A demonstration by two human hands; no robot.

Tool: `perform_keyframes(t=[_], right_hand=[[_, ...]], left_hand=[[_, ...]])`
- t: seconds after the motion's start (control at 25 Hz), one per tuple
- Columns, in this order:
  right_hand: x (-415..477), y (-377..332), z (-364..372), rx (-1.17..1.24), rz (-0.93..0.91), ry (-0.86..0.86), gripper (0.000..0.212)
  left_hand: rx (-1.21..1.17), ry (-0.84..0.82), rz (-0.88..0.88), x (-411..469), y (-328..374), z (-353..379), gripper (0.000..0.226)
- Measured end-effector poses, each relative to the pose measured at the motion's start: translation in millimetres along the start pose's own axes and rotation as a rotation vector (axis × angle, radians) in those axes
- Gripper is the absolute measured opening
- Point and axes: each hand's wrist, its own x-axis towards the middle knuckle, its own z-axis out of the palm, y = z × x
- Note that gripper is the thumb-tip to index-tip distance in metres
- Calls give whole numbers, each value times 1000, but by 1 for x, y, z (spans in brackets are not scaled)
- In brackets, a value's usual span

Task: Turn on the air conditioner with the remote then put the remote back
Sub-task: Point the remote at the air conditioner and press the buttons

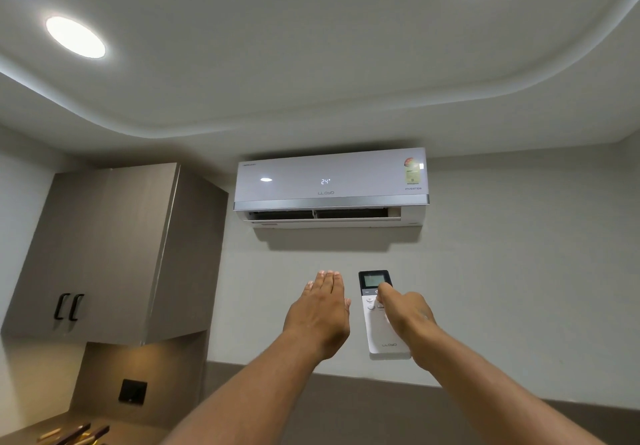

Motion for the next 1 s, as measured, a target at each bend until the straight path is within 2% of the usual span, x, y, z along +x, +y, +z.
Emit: perform_keyframes(t=[1.0], right_hand=[[-5,-4,10,18,1,6,30]], left_hand=[[12,17,0,-2,-13,-3,57]])
